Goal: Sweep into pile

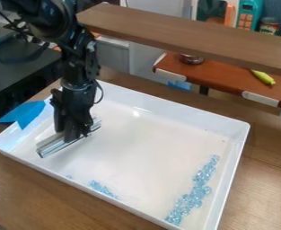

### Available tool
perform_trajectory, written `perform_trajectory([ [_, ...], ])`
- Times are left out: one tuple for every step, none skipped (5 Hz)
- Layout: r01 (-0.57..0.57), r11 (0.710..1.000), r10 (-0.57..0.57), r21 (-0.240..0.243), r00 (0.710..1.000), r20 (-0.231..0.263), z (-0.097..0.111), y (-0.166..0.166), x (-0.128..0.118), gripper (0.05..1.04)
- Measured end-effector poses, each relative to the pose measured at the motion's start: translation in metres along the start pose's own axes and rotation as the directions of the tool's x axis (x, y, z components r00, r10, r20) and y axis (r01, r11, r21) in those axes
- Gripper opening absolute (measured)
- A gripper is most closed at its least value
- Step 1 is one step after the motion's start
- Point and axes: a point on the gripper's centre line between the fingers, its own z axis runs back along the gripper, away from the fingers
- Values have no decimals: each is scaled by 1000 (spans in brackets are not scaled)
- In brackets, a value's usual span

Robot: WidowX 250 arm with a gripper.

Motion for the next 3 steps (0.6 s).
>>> perform_trajectory([
  [-25, 1000, 26, -14, 999, 38, -2, 1, 4, 342],
  [-61, 996, 64, -63, 997, 49, -10, -8, -1, 342],
  [-85, 993, 89, -82, 995, 41, -12, -16, -2, 342],
])
